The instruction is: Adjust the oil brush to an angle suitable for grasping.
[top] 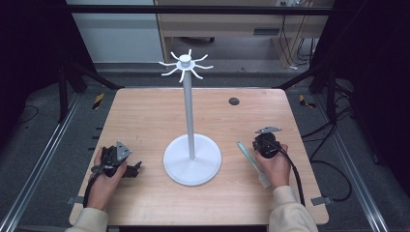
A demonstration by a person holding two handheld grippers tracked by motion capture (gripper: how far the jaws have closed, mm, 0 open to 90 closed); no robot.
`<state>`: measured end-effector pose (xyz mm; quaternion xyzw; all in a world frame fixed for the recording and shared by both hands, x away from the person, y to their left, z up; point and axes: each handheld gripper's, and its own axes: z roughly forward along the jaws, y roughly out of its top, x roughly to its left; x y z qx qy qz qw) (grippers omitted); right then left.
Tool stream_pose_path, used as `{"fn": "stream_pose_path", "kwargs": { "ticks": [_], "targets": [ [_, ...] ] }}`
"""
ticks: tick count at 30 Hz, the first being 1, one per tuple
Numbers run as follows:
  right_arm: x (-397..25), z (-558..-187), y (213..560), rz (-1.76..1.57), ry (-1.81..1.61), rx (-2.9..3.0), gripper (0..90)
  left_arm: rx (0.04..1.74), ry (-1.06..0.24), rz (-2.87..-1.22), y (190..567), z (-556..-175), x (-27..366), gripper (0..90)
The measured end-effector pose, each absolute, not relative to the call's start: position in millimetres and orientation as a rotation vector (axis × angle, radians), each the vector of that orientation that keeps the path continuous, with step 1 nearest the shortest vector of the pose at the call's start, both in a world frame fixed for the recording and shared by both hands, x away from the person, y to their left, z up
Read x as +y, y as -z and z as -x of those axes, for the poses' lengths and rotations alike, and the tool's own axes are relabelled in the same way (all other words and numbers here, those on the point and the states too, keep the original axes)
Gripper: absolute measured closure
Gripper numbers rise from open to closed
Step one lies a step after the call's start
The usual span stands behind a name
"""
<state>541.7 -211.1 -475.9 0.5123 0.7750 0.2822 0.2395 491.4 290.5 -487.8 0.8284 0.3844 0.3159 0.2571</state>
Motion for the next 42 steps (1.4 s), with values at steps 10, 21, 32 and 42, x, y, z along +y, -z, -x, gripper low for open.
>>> {"fn": "stream_pose_path", "kwargs": {
  "ticks": [10, 21, 32, 42],
  "targets": [
    [-195.2, -544.2, 485.9, -1.382, -0.755, 2.219, 89.2, 1.040, -0.854, -2.252, 488.0, -491.6, 289.9, 2.7],
    [-187.7, -542.5, 487.2, -1.349, -0.781, 2.286, 90.0, 1.036, -0.848, -2.260, 488.5, -491.7, 289.5, 2.7],
    [-168.8, -531.8, 485.2, -1.220, -0.816, 2.433, 90.0, 1.034, -0.844, -2.262, 488.8, -491.6, 288.8, 2.7],
    [-167.2, -520.1, 467.7, -1.171, -0.800, 2.435, 90.0, 1.033, -0.843, -2.262, 488.8, -491.5, 288.8, 2.7]
  ]
}}
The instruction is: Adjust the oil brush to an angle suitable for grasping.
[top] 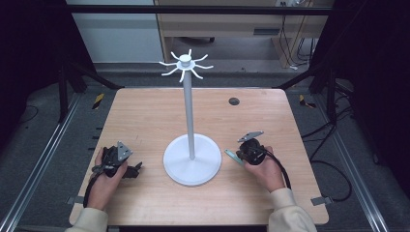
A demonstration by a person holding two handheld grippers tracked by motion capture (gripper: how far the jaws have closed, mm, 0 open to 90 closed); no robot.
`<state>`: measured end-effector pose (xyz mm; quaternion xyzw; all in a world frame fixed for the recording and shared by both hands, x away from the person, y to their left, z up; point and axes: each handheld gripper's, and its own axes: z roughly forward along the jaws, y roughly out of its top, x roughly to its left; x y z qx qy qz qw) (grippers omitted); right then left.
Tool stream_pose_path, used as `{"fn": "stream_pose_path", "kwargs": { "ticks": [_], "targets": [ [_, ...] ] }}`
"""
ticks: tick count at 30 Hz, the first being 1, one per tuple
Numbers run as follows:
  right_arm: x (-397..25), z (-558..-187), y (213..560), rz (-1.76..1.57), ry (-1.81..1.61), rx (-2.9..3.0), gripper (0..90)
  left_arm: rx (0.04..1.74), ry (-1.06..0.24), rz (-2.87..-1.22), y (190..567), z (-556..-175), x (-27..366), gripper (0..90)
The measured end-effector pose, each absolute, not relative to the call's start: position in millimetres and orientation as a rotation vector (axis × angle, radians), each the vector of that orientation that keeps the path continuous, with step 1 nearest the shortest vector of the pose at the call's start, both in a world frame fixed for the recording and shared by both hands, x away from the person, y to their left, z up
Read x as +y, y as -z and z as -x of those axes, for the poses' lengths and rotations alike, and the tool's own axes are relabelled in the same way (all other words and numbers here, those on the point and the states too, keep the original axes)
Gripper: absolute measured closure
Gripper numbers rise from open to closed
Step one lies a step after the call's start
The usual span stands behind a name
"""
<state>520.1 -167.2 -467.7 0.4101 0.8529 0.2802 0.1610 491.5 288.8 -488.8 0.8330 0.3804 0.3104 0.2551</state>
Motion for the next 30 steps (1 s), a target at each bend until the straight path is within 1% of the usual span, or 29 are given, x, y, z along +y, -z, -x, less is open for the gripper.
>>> {"fn": "stream_pose_path", "kwargs": {
  "ticks": [4, 11, 14, 15, 16, 17, 18, 30],
  "targets": [
    [-169.8, -512.3, 457.5, -1.163, -0.721, 2.471, 88.4, 1.032, -0.842, -2.262, 488.7, -491.4, 288.7, 2.7],
    [-174.9, -511.5, 453.1, -1.200, -0.643, 2.520, 84.9, 1.030, -0.843, -2.272, 489.3, -491.1, 287.8, 2.7],
    [-174.9, -512.3, 451.6, -1.187, -0.572, 2.556, 80.9, 1.030, -0.846, -2.271, 489.3, -491.1, 287.8, 2.7],
    [-174.9, -512.3, 451.6, -1.187, -0.572, 2.556, 80.9, 1.030, -0.846, -2.271, 489.3, -491.1, 287.8, 2.7],
    [-173.3, -512.5, 450.5, -1.176, -0.516, 2.588, 77.6, 1.034, -0.846, -2.270, 489.1, -491.2, 288.7, 2.7],
    [-173.3, -512.5, 450.5, -1.176, -0.516, 2.588, 77.6, 1.034, -0.846, -2.270, 489.1, -491.2, 288.7, 2.7],
    [-172.5, -513.5, 450.1, -1.152, -0.480, 2.618, 75.3, 1.034, -0.847, -2.271, 489.1, -491.3, 289.1, 2.7],
    [-170.8, -518.3, 455.9, -1.116, -0.365, 2.714, 71.7, 1.034, -0.845, -2.270, 489.3, -491.4, 289.3, 2.7]
  ]
}}
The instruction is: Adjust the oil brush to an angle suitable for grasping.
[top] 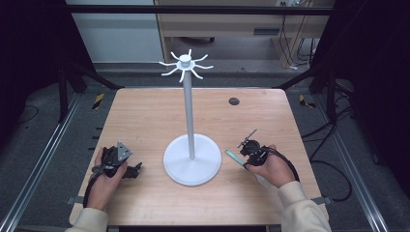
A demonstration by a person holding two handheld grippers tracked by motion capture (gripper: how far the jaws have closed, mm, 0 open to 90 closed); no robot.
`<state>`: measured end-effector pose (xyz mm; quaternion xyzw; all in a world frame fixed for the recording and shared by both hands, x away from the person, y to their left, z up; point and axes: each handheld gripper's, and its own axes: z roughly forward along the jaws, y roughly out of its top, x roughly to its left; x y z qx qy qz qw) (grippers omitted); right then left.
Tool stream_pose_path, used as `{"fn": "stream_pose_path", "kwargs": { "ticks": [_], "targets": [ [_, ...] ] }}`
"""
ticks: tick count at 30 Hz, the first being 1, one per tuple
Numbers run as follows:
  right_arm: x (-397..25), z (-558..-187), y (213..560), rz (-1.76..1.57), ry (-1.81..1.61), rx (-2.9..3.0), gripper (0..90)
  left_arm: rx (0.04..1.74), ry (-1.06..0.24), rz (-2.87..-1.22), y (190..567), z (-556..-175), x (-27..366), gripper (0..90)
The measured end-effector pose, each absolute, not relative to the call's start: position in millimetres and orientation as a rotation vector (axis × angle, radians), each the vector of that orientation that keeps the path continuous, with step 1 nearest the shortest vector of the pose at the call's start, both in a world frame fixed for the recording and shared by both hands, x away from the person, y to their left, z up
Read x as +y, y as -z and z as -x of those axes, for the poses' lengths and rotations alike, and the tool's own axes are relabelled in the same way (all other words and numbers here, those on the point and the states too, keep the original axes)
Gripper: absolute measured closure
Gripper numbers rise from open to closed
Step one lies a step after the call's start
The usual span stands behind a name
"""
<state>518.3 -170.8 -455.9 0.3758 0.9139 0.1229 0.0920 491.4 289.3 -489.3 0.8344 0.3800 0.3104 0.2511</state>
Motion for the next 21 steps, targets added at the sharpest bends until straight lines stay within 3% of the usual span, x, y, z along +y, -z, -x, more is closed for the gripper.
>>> {"fn": "stream_pose_path", "kwargs": {
  "ticks": [21],
  "targets": [
    [-172.6, -526.3, 467.8, -1.108, -0.322, 2.783, 81.9, 1.032, -0.845, -2.271, 489.3, -491.3, 289.0, 2.7]
  ]
}}
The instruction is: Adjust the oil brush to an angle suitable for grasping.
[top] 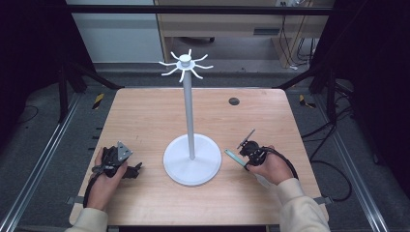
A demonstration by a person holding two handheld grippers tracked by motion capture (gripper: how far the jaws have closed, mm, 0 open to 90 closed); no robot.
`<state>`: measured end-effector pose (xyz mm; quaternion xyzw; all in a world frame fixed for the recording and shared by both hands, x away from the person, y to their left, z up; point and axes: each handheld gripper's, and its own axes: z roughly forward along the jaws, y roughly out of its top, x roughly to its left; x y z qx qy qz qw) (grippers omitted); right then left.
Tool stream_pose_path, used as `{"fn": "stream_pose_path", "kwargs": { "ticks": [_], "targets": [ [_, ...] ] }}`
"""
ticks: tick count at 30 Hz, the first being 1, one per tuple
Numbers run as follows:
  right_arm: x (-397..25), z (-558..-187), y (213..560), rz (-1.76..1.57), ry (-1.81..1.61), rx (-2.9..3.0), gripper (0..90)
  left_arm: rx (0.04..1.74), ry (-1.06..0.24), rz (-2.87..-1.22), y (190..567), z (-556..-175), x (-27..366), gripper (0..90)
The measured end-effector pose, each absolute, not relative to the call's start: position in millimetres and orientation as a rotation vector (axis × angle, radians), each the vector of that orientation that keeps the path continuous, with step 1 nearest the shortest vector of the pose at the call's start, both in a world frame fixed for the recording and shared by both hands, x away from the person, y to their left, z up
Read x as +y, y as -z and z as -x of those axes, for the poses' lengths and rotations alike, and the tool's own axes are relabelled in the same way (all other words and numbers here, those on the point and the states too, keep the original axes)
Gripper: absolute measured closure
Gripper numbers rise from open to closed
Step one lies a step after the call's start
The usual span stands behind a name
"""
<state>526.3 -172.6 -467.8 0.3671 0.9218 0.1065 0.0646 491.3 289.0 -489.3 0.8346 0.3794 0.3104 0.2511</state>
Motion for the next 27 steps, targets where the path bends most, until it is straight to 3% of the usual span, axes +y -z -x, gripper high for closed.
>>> {"fn": "stream_pose_path", "kwargs": {
  "ticks": [12, 21, 27],
  "targets": [
    [-182.8, -519.9, 445.7, -1.175, -0.448, 2.690, 82.3, 1.036, -0.845, -2.272, 488.9, -491.2, 289.4, 2.7],
    [-200.4, -511.9, 406.6, -1.186, -0.797, 2.448, 82.4, 1.043, -0.850, -2.268, 488.9, -490.6, 290.4, 2.7],
    [-205.1, -511.7, 398.7, -1.181, -0.890, 2.363, 82.3, 1.046, -0.849, -2.266, 489.3, -490.8, 291.0, 2.6]
  ]
}}
